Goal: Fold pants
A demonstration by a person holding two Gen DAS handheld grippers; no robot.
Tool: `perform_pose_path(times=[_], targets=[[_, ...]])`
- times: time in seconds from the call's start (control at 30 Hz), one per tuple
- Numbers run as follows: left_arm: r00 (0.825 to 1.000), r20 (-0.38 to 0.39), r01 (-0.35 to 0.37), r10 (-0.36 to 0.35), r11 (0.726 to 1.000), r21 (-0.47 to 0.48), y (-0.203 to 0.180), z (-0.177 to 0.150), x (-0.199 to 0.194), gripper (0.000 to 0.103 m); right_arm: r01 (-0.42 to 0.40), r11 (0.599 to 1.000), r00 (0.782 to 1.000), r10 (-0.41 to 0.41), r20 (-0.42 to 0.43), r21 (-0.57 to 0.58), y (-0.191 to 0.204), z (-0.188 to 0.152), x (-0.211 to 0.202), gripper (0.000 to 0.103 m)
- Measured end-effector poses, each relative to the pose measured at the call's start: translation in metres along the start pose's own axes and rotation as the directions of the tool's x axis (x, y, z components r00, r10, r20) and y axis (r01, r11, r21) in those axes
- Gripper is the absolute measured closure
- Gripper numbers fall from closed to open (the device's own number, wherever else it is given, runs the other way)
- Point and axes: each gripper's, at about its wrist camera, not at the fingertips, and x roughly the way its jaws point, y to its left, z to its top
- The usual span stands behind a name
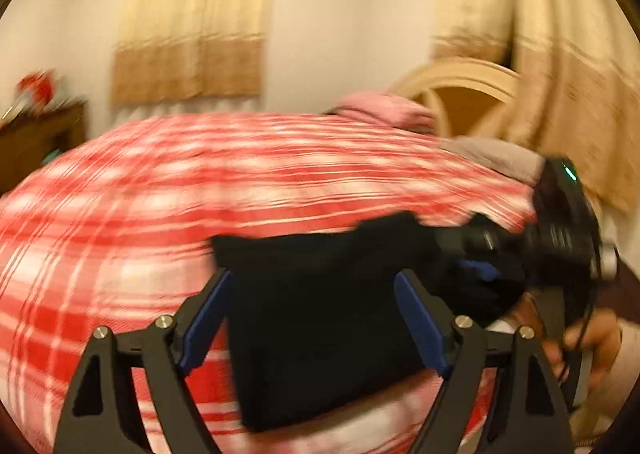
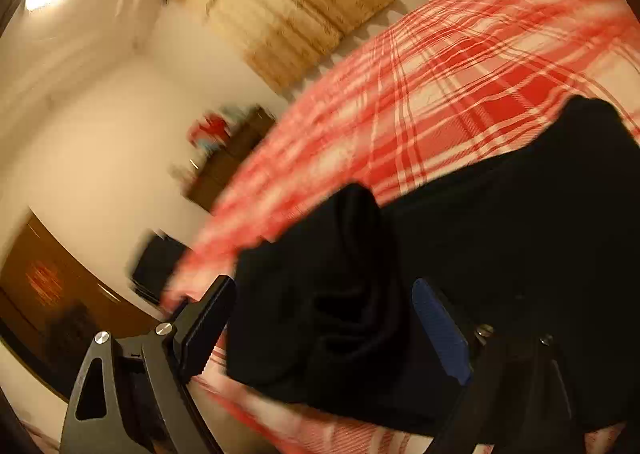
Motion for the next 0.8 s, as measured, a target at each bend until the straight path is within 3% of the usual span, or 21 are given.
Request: perform_pose_path(times=[0.13, 0.2, 0.27, 0.4, 0.47, 0.63, 0.8], targets=[[0.998, -0.02, -0.061, 0.059, 0.994, -0.095, 0.028, -0.008, -0.004, 0.018, 0.103, 0.988, 0.994, -0.106, -0.019, -0.119, 0.023, -0.013, 0.014, 0.017], [0.997, -0.022, -0.075, 0.073, 0.992, -0.1, 0.031, -0.012, -0.005, 0.018, 0.143, 0.981, 0.989, -0.147, -0.023, -0.131, 0.024, -0.015, 0.017, 0.03], [0.997, -0.025, -0.081, 0.079, 0.993, -0.09, 0.027, -0.014, -0.005, 0.018, 0.153, 0.982, 0.987, -0.158, -0.032, -0.11, 0.018, -0.013, 0.016, 0.054], [0.996, -0.04, -0.081, 0.078, 0.993, -0.082, 0.023, -0.016, -0.001, 0.018, 0.178, 0.979, 0.983, -0.182, -0.034, -0.101, 0.016, -0.008, 0.016, 0.068], [0.995, -0.04, -0.092, 0.089, 0.992, -0.08, 0.025, -0.015, -0.002, 0.018, 0.2, 0.969, 0.979, -0.204, -0.019, -0.147, 0.027, -0.007, 0.013, 0.082], [0.993, -0.039, -0.111, 0.107, 0.988, -0.108, 0.033, -0.012, -0.006, 0.018, 0.191, 0.958, 0.981, -0.181, 0.066, -0.212, 0.047, 0.008, -0.015, 0.086], [0.993, -0.034, -0.115, 0.112, 0.987, -0.109, 0.032, -0.009, -0.006, 0.018, 0.275, 0.928, 0.954, -0.23, 0.193, -0.252, 0.047, 0.025, -0.071, 0.086]])
